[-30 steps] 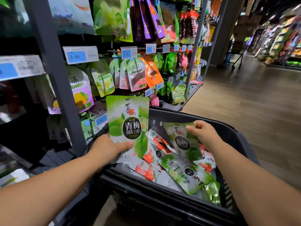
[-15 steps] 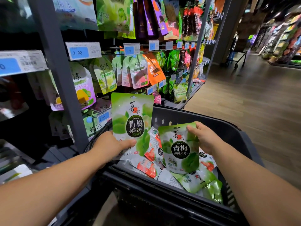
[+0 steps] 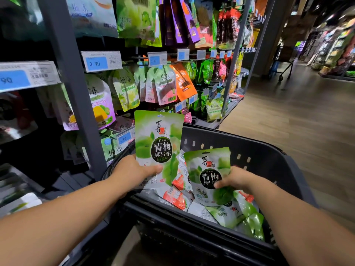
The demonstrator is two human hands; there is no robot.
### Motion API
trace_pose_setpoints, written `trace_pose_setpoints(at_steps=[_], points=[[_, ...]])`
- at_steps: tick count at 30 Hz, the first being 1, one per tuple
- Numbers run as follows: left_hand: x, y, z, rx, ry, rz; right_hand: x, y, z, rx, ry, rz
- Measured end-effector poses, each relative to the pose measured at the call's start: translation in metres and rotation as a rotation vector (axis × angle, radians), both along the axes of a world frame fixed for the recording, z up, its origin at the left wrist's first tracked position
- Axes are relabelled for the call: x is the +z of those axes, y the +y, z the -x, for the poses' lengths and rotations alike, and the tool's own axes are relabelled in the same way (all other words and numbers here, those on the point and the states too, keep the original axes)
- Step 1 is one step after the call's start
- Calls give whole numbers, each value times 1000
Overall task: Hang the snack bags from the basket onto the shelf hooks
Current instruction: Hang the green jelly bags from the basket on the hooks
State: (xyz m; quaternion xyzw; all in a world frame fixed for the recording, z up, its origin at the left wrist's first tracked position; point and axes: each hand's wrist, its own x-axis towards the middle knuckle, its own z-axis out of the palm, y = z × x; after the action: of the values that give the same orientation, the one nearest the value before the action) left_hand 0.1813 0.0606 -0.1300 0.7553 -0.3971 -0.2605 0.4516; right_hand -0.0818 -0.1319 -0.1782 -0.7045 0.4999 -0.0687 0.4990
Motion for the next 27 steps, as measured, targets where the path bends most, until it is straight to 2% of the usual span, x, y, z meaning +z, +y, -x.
trace_pose_setpoints(at_steps=[3, 6, 11, 16, 20, 27], points=[[-1, 0, 0, 1, 26, 19, -4, 0, -2, 16, 97, 48], [-1, 0, -1, 8, 36, 33, 1, 0, -5, -6, 57, 58], [3, 2, -2, 41, 29, 92, 28, 4, -13, -97, -278, -10], [6, 2, -3, 102, 104, 137, 68, 18, -26, 4, -558, -80], [19, 5, 2, 85, 157, 171, 98, 44, -39, 83, -677, -90], [53, 18, 16, 21, 181, 276, 125, 85, -66, 34, -776, 3]])
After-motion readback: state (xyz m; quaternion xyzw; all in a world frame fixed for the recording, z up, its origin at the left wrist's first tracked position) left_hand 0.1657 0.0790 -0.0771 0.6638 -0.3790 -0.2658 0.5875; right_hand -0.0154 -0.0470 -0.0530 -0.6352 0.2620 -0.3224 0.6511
